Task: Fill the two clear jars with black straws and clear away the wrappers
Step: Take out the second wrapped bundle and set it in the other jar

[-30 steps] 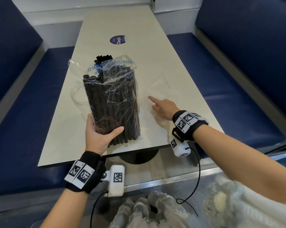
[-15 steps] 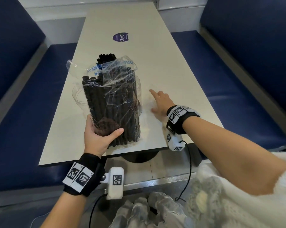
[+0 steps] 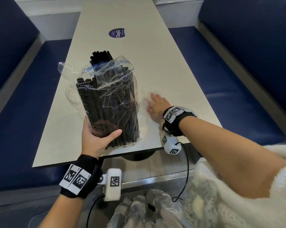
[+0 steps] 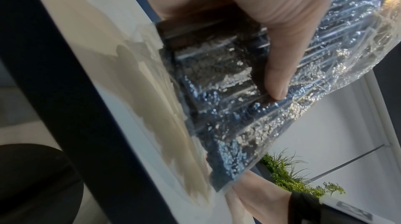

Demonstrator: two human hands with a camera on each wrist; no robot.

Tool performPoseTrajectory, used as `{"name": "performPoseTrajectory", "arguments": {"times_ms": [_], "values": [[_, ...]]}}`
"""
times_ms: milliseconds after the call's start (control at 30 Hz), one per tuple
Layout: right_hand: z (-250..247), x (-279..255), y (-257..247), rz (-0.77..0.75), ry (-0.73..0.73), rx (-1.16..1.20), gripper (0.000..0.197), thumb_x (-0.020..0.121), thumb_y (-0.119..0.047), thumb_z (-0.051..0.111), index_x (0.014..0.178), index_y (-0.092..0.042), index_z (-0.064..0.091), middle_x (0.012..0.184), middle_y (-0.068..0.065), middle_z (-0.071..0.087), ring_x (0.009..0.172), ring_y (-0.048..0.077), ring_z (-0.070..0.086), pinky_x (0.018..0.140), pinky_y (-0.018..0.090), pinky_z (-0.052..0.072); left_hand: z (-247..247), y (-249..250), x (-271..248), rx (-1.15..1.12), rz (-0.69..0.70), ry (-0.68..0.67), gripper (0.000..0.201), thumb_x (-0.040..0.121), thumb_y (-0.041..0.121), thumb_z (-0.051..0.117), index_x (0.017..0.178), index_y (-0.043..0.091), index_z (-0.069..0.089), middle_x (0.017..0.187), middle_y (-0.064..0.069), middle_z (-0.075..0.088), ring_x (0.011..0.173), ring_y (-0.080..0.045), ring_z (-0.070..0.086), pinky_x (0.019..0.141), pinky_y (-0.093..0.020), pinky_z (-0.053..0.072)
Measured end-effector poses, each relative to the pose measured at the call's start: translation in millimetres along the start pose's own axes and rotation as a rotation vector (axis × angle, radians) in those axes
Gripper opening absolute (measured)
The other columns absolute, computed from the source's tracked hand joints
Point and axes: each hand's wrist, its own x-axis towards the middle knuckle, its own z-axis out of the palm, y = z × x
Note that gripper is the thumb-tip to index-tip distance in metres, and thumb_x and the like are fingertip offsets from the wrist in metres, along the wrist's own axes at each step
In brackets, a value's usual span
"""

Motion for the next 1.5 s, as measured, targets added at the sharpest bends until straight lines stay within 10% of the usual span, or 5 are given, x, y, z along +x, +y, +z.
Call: {"name": "performPoseTrajectory", "arguments": {"times_ms": [133,467,833,1200,1500], "values": [[-7,2,-6,-0.037,0.052,-0.067,0.049,0.099,-0.036,0.016,0.145,-0.019,0.015,0.157,0.006,-0.012,0.144,0.029,-0.012,0.116,0.047,-0.007,1,0,-1,0.029,0.001,0.001,0.073,0.058,-0.012,0.08,0.104,0.033,0.046,0.095,0.034,0.064,0.094,0.018,0.058,0.078,-0.002,0.045],[-10,1,-11,-0.006,0.12,-0.008,0.038,0.095,-0.028,0.028,0.129,-0.021,0.042,0.149,0.004,0.019,0.137,0.034,0.012,0.113,0.049,0.01,-2,-4,-2,0.053,-0.03,-0.004,0.069,0.058,-0.007,0.082,0.111,0.023,0.049,0.107,0.016,0.057,0.096,0.017,0.057,0.082,-0.003,0.045],[-6,-8,-6,-0.008,-0.014,-0.089,0.053,0.096,-0.049,0.022,0.144,-0.039,0.002,0.157,0.005,-0.004,0.144,0.03,-0.005,0.114,0.052,-0.006,-6,-7,-1,0.114,-0.069,0.011,0.071,0.057,0.0,0.085,0.116,0.013,0.048,0.105,0.015,0.058,0.101,0.003,0.056,0.082,-0.003,0.047],[-18,-9,-16,0.037,0.2,0.236,0.047,0.095,-0.031,0.038,0.141,-0.033,0.026,0.146,0.01,0.023,0.13,0.033,0.026,0.112,0.046,0.02,-7,-8,2,0.093,-0.072,0.002,0.071,0.057,-0.002,0.085,0.114,0.018,0.047,0.104,0.018,0.058,0.091,0.019,0.057,0.081,-0.003,0.047],[-42,-22,-5,0.039,0.383,0.508,0.042,0.094,-0.015,0.034,0.133,-0.029,0.043,0.139,0.008,0.034,0.125,0.033,0.028,0.107,0.036,0.021,-9,-8,4,0.068,-0.089,-0.004,0.076,0.057,-0.001,0.085,0.122,0.011,0.047,0.108,0.009,0.06,0.102,0.002,0.058,0.088,-0.013,0.048]]}}
